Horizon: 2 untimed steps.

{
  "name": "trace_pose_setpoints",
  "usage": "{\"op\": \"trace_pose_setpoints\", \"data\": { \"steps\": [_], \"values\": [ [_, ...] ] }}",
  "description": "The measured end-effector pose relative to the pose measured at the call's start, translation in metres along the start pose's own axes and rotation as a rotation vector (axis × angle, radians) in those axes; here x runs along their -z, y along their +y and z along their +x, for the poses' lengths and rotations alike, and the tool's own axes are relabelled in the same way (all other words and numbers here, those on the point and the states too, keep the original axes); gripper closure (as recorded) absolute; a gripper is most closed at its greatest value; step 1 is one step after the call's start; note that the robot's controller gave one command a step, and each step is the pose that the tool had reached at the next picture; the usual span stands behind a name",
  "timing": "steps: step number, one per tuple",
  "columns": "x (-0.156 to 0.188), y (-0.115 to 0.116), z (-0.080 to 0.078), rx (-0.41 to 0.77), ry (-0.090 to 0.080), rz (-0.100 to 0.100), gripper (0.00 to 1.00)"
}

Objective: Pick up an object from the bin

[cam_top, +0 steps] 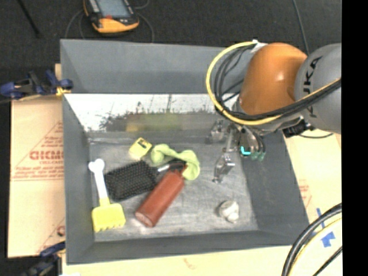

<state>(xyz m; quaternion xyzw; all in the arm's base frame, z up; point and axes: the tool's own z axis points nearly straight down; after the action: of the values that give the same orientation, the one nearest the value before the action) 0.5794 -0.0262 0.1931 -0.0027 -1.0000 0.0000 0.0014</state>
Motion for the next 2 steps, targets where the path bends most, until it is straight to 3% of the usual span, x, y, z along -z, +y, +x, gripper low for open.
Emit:
{"op": "trace_pose_setpoints", "data": {
  "steps": [1, 2],
  "values": [
    [0.004, 0.000, -0.002, 0.001, -0.007, 0.001, 0.00],
    [-0.113, 0.041, -0.052, 0.116, -0.020, 0.004, 1.00]
  ]
}}
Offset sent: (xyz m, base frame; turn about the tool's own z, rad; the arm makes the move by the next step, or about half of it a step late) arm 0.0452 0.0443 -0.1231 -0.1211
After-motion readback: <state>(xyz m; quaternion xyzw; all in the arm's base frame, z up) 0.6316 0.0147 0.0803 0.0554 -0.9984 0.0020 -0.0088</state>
